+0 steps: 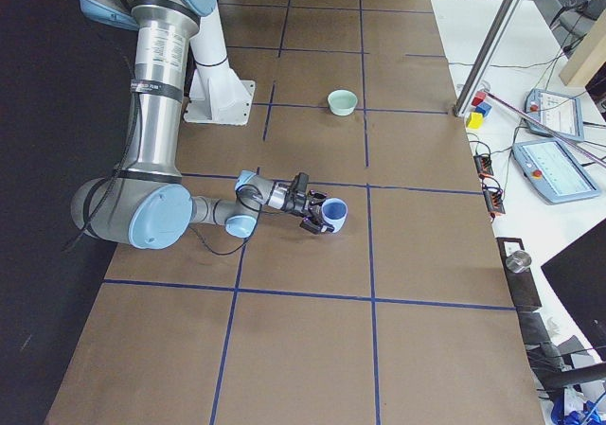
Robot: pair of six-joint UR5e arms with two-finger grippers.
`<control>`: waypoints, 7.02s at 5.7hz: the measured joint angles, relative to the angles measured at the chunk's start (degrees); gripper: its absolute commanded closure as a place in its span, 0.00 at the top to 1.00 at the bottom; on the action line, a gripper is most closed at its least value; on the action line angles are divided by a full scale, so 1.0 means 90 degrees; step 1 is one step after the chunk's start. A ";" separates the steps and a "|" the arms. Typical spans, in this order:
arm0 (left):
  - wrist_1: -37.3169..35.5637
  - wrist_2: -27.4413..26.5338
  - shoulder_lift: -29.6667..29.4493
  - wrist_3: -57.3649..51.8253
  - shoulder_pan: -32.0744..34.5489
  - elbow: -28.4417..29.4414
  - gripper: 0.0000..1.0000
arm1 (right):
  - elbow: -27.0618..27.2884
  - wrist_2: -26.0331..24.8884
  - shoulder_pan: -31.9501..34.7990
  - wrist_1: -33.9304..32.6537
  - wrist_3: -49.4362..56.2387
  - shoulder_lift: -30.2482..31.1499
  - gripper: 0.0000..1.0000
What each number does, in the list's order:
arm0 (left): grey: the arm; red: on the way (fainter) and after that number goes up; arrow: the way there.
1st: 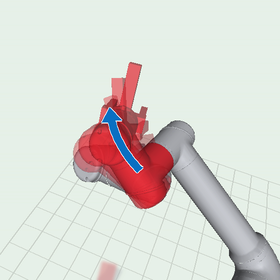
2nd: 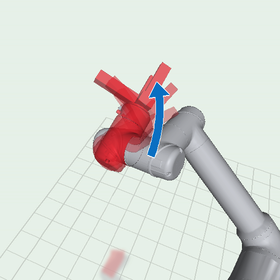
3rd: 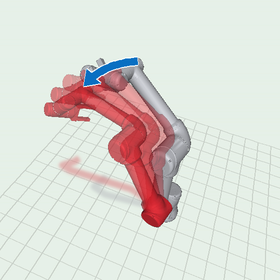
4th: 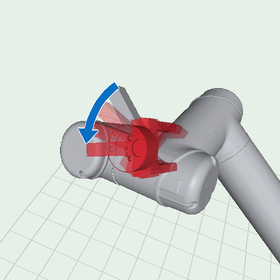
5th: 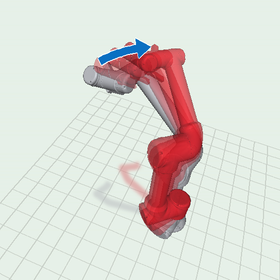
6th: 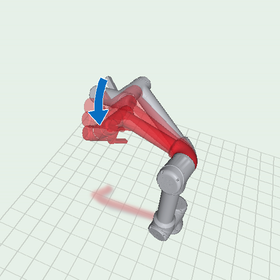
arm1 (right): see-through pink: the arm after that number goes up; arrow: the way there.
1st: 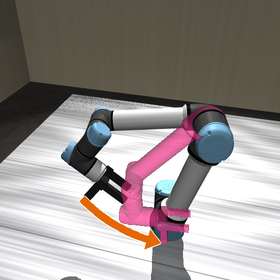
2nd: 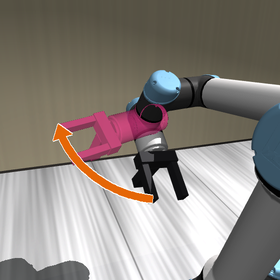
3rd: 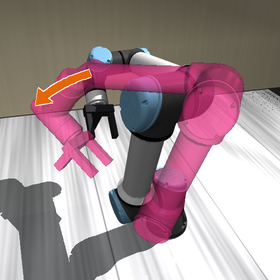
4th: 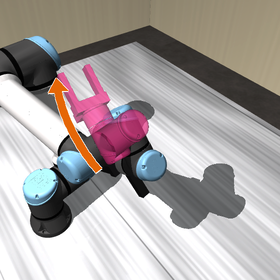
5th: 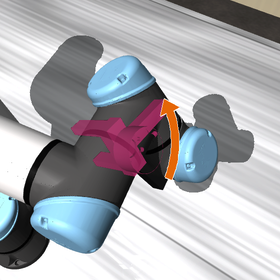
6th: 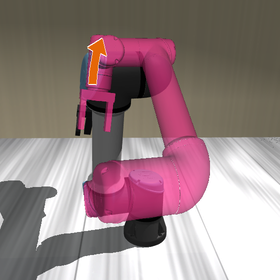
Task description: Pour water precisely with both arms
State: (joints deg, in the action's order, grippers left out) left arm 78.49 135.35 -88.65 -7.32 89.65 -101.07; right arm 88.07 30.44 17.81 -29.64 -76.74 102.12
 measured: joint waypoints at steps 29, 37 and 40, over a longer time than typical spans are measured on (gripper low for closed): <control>-0.0010 0.0003 0.0025 0.0013 0.0000 0.0355 1.00 | 0.0263 -0.1612 -0.0719 -0.6560 0.8227 -0.5085 0.03; -0.0002 0.0010 0.0002 0.0022 0.0000 0.0390 1.00 | 0.0282 -0.1573 -0.0739 -0.6457 0.8026 -0.5287 0.02; 0.0000 0.0010 -0.0004 0.0020 0.0000 0.0390 1.00 | 0.0318 -0.1071 -0.0706 -0.6312 0.6240 -0.5540 0.00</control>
State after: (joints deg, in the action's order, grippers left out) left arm 78.49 135.44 -88.68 -7.14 89.65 -97.56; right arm 90.93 20.80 11.46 -86.46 -20.57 52.26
